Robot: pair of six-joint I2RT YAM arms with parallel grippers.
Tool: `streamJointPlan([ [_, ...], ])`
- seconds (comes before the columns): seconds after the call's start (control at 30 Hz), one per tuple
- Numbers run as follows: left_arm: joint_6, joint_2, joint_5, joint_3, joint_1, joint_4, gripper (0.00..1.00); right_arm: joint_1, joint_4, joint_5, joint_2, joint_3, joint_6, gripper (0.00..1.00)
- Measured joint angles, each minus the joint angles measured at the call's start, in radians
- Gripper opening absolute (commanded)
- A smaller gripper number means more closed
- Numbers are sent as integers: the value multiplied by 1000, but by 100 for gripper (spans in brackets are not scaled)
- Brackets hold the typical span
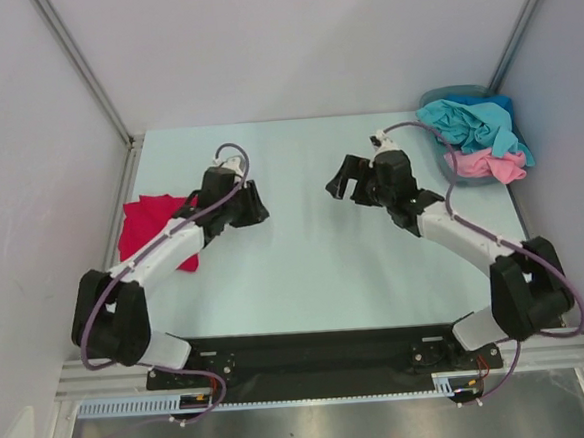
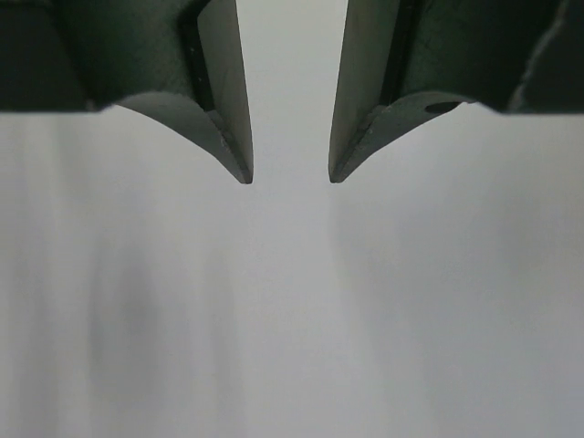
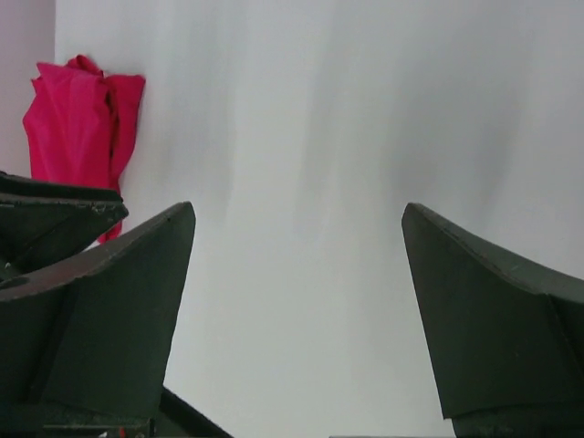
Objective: Fold and stack the t-shirts
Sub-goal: Reset both grippers
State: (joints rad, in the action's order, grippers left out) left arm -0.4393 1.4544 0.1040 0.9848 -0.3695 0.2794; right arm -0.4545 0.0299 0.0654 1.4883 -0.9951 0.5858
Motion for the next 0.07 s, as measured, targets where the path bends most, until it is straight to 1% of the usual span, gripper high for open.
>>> streamJointPlan([
  [0.07,-5,-21,-5,-15,-51,-26,45,0,-25,-28,-74,49,-10,100],
])
